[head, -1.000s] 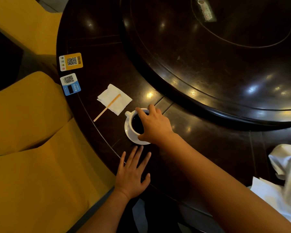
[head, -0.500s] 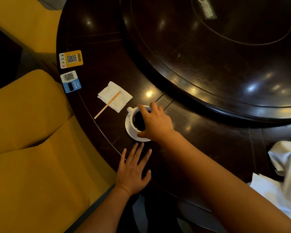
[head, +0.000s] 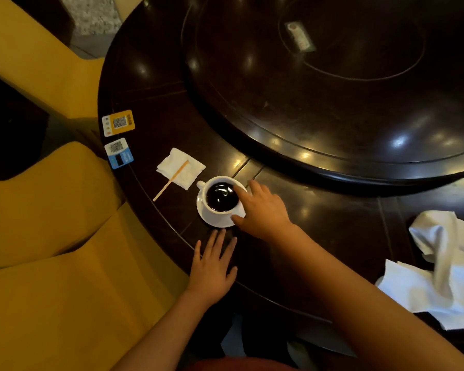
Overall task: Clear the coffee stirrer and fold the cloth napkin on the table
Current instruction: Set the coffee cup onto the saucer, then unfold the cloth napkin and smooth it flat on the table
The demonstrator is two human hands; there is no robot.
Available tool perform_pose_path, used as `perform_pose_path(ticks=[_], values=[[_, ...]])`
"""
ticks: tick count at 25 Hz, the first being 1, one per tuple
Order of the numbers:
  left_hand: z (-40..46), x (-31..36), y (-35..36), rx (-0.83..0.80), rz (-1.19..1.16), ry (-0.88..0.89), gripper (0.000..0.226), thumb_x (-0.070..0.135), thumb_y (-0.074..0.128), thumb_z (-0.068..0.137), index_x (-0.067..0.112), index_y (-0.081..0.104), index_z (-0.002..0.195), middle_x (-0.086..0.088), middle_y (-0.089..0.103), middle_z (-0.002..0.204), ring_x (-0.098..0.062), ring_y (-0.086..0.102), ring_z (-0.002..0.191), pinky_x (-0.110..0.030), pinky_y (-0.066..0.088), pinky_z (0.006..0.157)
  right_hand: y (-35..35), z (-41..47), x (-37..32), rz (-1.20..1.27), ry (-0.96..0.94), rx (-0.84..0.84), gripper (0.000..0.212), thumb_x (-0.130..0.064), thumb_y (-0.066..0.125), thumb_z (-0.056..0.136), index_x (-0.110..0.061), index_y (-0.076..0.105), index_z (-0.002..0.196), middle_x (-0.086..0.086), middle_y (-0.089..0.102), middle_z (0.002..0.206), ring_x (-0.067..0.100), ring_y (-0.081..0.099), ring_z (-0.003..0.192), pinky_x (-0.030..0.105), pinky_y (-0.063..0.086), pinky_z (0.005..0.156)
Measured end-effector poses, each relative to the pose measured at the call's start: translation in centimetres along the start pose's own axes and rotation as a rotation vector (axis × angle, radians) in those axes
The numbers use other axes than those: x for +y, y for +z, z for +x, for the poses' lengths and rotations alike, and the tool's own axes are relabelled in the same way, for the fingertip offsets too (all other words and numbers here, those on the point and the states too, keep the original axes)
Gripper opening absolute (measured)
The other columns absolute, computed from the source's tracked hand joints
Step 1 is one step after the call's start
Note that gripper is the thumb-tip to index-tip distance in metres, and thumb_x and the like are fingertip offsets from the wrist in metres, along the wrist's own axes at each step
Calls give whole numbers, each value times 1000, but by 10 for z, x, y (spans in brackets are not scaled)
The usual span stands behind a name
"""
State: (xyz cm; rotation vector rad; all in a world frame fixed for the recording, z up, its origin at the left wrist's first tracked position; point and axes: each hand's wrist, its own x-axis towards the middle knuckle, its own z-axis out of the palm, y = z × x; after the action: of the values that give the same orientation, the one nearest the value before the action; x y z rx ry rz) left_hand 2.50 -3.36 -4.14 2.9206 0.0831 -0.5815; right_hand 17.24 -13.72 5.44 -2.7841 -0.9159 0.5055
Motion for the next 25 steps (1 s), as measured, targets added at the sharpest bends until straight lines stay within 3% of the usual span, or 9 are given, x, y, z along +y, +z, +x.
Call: perform_pose_path(ticks=[2,4,7,10,13,16,19,22,25], values=[[2,10,-15,-67,23,-37,66,43,38,93,22,10,149,-11,3,158,-27,0,144,-48,16,112,-1,-27,14,-19,71,0,45,-39,53,85,-15,48,123,13,49,121,31,47,110,40,41,82],[3,30,-31,-27,30,-28,55,39,41,93,16,31,142,-11,24,153,-26,21,139,-42,28,106,4,-62,32,-14,141,18,34,-35,50,86,-13,55,112,11,55,112,30,52,103,38,41,78],[8,75,-44,124,-89,139,42,34,45,90,16,49,128,-3,48,136,-20,45,122,-36,39,94,18,-116,62,14,245,102,22,-29,53,85,-12,59,97,8,60,99,27,56,91,34,41,72],[21,133,-48,175,-147,347,45,33,47,89,17,48,130,-1,52,131,-18,48,119,-34,38,95,25,-169,103,46,390,231,22,-18,69,72,-7,64,90,14,62,89,35,60,82,38,46,65],[38,195,-46,111,-139,534,55,34,47,90,18,36,141,-4,40,144,-19,37,130,-34,30,104,29,-217,153,-20,548,313,49,-15,80,60,-6,65,106,22,64,107,42,60,100,50,50,78],[51,252,-40,20,-69,650,68,34,50,90,22,18,148,-8,19,155,-23,16,141,-38,21,110,36,-253,197,-105,671,246,70,-24,86,54,-10,62,118,25,54,130,45,47,122,63,41,90],[68,297,-33,-109,30,677,75,30,51,91,24,4,149,-8,5,158,-24,5,143,-42,18,112,47,-271,228,-48,762,156,73,-27,79,68,-16,47,133,20,38,145,40,34,133,54,44,95],[80,320,-27,-212,101,656,63,21,50,91,20,21,147,-9,24,150,-28,28,133,-41,33,103,68,-277,246,145,742,136,63,-24,59,88,-21,29,143,7,25,152,24,23,139,37,41,101],[84,320,-25,-221,-127,555,44,10,47,90,17,45,133,-4,43,128,-23,48,109,-31,43,87,75,-276,249,239,677,206,52,-17,55,90,-17,37,139,3,34,148,20,33,133,35,45,97]])
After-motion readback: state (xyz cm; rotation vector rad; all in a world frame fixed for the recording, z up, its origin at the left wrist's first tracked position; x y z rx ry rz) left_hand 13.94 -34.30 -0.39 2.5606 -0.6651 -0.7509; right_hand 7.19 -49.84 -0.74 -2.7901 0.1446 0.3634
